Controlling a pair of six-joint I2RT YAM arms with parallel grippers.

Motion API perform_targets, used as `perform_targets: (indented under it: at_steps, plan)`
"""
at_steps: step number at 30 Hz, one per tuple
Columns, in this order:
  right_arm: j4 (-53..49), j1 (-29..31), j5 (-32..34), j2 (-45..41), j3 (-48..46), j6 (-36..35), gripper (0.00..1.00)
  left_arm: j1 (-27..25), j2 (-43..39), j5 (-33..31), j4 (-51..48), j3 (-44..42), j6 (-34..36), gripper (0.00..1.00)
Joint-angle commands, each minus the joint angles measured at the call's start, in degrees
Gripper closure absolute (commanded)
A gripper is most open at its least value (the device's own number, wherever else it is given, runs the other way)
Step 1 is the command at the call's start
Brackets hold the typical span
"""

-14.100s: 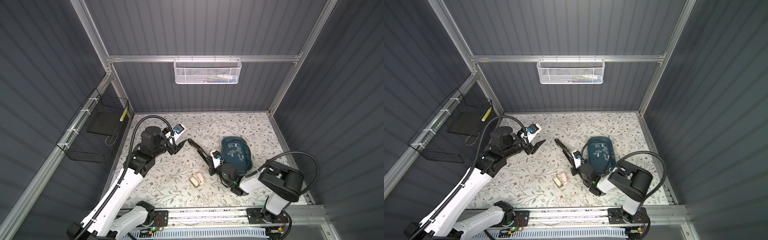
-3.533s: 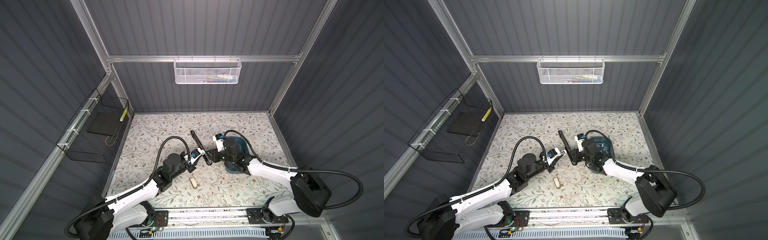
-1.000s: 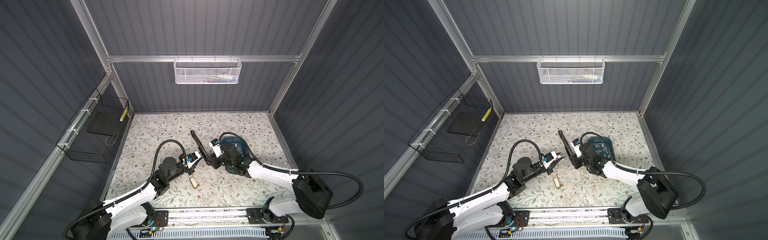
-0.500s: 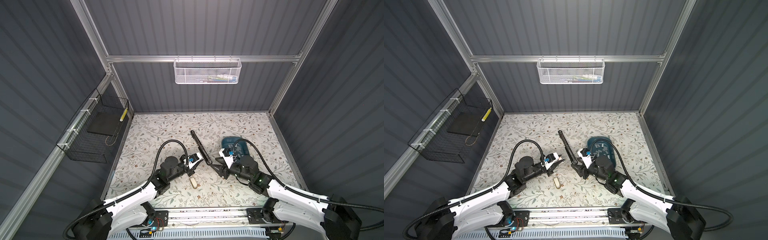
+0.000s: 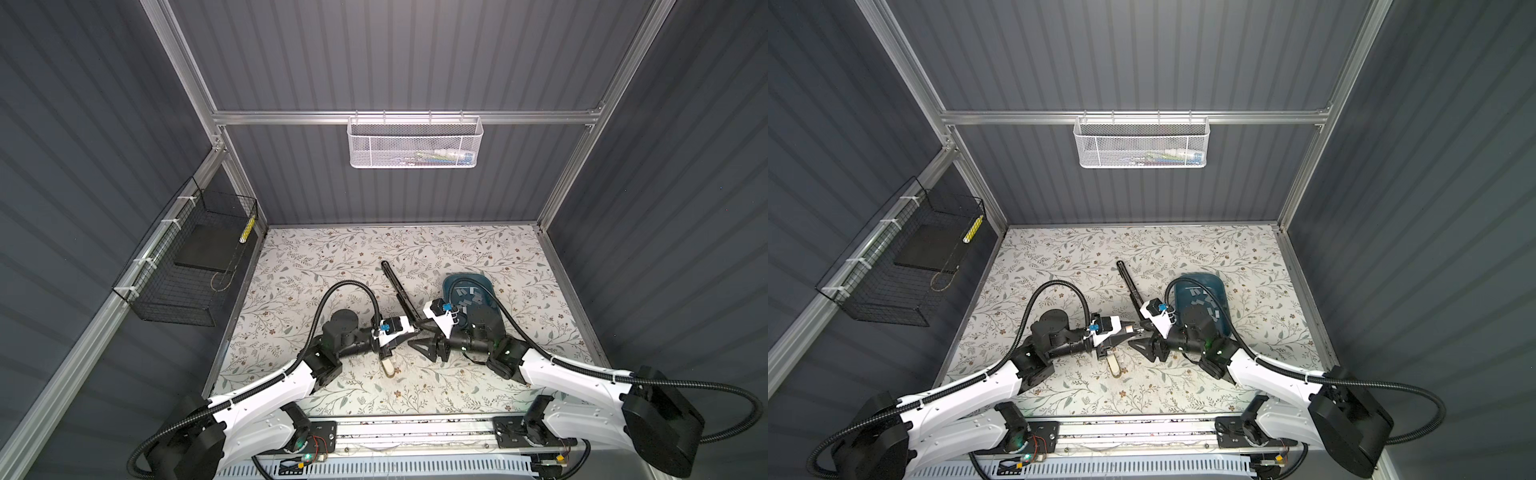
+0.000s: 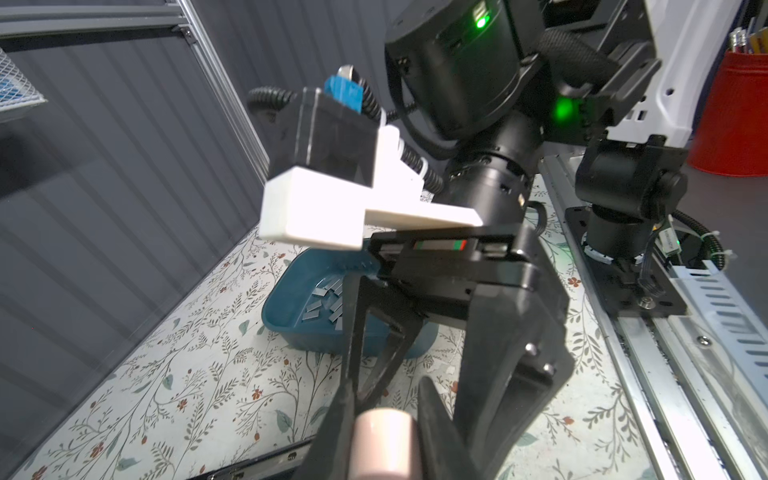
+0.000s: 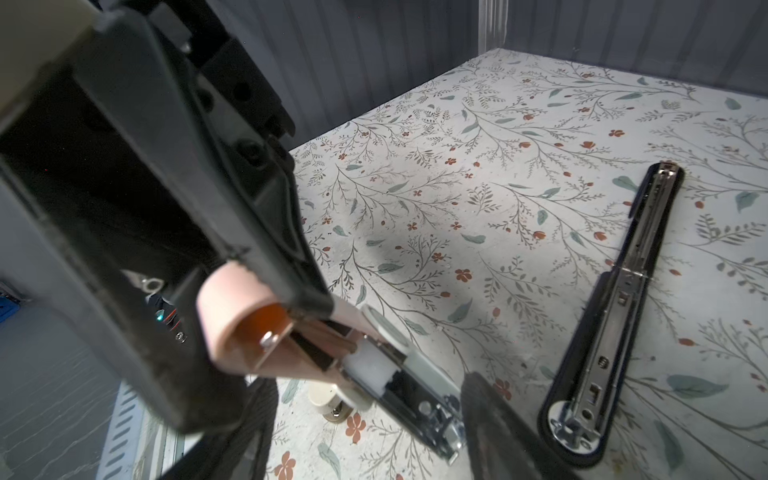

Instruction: Load the staples into the stapler

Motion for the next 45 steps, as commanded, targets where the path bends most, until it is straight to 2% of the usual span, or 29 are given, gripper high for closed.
perform_targets:
  at_steps: [1, 6, 19, 31, 39, 45]
  plan:
    - [0.3, 0.2, -3.6, 0.6, 1.5, -1.4, 0.28, 0.3, 0.5, 4.4, -1.1, 3.0, 0.1, 1.00]
    - [1.3, 0.2, -4.5, 0.7, 0.9, -1.8, 0.27, 0.3, 1.4, 5.5, -3.7, 4.7, 0.1, 1.00]
    - [2.7, 0.2, 0.8, -4.6, -2.5, -2.4, 0.26, 0.3, 1.6, 9.5, -4.8, 5.7, 0.5, 1.00]
    - [3.7, 0.2, -6.8, -0.4, -1.7, -4.3, 0.29, 0.2, 3.6, 12.5, -7.3, 7.9, 0.6, 1.00]
    - [4.5, 0.2, -7.7, 1.9, -0.9, -4.6, 0.41, 0.3, 2.4, 12.6, -6.8, 7.5, 0.3, 1.00]
    - [5.0, 0.1, -7.9, 2.3, -0.7, -4.4, 0.62, 0.3, 1.8, 11.3, -6.2, 7.0, -0.1, 0.98]
